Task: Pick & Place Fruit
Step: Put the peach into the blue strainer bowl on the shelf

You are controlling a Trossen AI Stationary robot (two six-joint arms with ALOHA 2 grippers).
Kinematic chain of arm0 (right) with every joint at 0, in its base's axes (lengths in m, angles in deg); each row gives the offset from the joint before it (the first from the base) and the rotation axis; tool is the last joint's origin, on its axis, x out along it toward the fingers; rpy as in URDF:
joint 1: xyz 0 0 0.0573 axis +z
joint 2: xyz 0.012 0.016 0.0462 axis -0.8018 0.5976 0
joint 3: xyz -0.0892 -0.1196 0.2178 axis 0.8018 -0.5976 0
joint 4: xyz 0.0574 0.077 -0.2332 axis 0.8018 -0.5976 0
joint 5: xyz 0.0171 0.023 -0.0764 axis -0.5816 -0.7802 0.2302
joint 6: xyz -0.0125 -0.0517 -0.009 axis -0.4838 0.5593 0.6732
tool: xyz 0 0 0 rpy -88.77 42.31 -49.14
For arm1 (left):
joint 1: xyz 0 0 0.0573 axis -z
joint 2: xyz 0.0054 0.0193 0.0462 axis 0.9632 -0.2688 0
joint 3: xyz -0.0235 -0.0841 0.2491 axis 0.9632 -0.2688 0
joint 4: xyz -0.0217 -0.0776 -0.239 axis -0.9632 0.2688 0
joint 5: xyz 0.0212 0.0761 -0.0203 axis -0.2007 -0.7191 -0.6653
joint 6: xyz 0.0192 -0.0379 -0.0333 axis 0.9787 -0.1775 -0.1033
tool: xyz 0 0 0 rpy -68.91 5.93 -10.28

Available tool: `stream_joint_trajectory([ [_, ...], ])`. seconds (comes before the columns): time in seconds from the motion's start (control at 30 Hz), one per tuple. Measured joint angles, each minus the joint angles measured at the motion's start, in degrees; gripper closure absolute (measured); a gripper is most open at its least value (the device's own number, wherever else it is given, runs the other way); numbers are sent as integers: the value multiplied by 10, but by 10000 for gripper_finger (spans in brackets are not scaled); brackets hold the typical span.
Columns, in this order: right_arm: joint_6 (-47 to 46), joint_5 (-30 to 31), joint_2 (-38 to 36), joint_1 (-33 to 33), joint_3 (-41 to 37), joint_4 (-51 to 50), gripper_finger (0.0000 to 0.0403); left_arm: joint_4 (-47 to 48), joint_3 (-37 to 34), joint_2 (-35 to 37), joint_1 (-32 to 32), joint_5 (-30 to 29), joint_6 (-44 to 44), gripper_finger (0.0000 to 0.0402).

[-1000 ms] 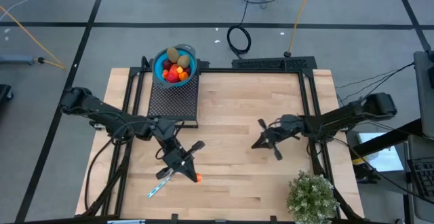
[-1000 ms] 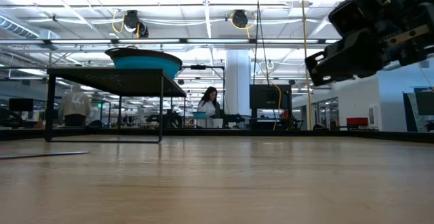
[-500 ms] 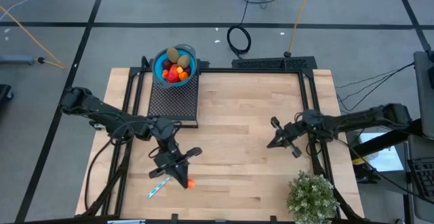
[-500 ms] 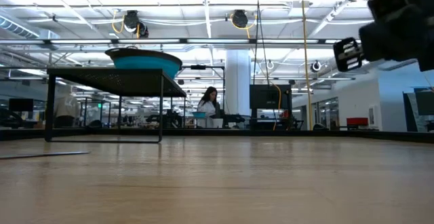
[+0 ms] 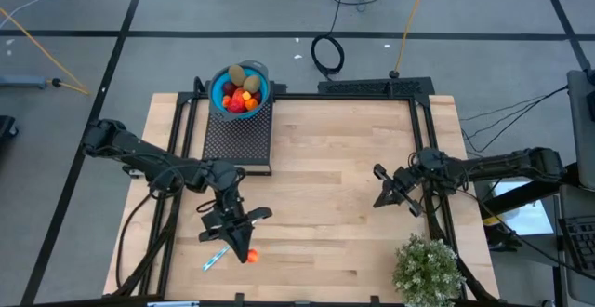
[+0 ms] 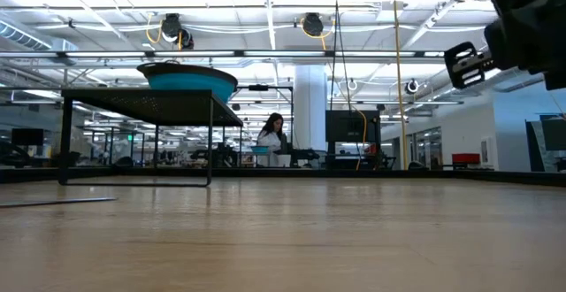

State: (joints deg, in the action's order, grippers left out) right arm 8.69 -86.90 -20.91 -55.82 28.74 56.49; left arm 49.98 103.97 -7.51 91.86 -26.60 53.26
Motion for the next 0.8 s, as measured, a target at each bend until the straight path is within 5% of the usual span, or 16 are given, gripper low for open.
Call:
stream_joint_trajectory([
  [0.8,8,-29,-147,-136,22,-195,403,0,0,0,0,0,3,402],
])
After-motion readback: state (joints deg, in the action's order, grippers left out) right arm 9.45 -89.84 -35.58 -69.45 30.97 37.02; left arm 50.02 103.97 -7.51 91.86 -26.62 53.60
